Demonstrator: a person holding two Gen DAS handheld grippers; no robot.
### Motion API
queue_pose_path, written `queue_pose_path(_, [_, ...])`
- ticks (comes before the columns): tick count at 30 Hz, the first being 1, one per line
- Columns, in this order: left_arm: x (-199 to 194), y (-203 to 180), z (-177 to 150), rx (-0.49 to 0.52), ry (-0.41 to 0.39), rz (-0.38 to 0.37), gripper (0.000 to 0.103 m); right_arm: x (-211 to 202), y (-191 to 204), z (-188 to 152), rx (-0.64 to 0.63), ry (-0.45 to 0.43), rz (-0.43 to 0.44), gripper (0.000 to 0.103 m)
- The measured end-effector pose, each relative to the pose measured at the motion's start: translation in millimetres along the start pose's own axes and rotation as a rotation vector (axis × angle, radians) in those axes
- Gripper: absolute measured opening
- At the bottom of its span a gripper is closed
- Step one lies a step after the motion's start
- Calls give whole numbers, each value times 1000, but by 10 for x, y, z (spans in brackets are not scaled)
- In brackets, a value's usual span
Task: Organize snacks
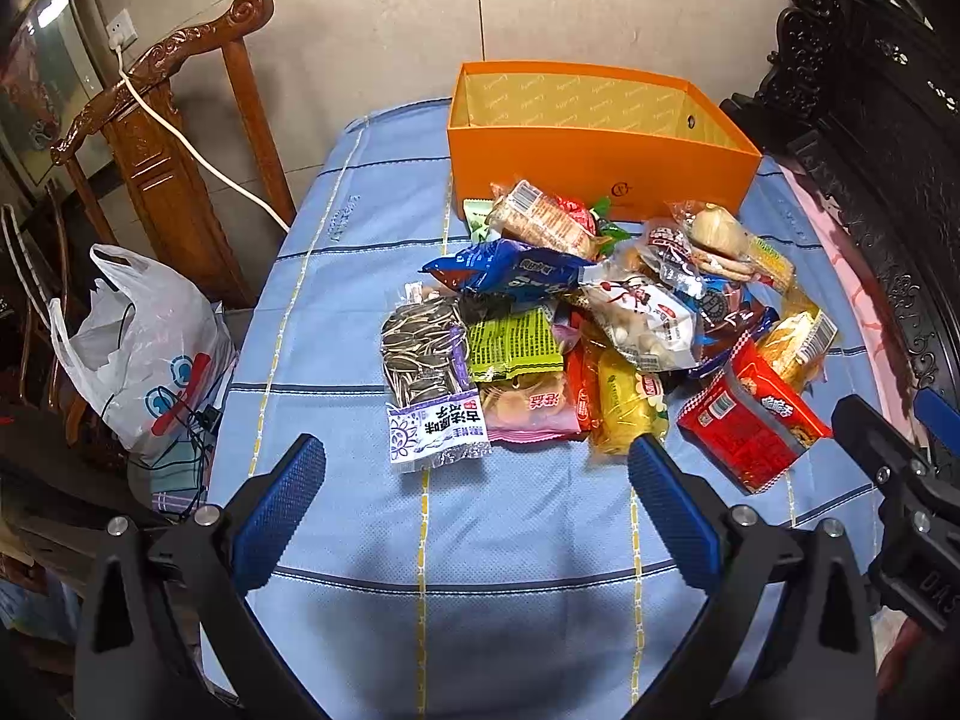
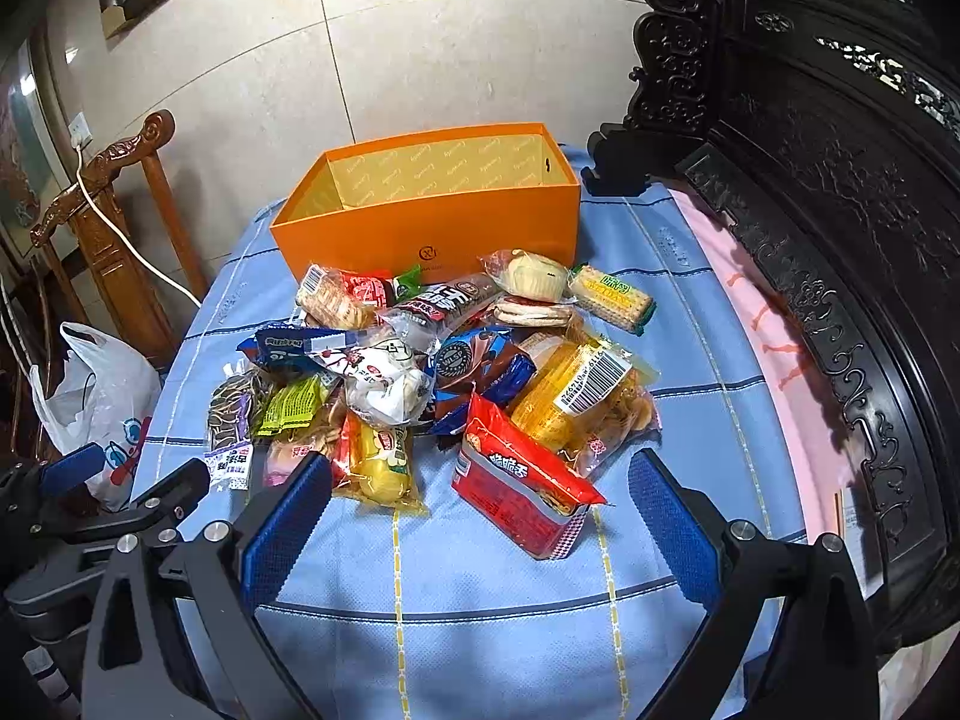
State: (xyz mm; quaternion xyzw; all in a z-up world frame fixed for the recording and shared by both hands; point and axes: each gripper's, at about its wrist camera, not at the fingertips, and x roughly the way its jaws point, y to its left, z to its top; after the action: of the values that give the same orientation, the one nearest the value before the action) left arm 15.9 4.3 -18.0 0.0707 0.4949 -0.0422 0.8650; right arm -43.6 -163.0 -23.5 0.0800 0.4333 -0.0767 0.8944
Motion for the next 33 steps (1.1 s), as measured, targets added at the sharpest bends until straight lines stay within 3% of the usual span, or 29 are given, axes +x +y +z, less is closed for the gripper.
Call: queue_pose_path(33, [85, 7, 29, 2, 19, -3, 99, 98, 5, 39, -4, 17, -1, 99])
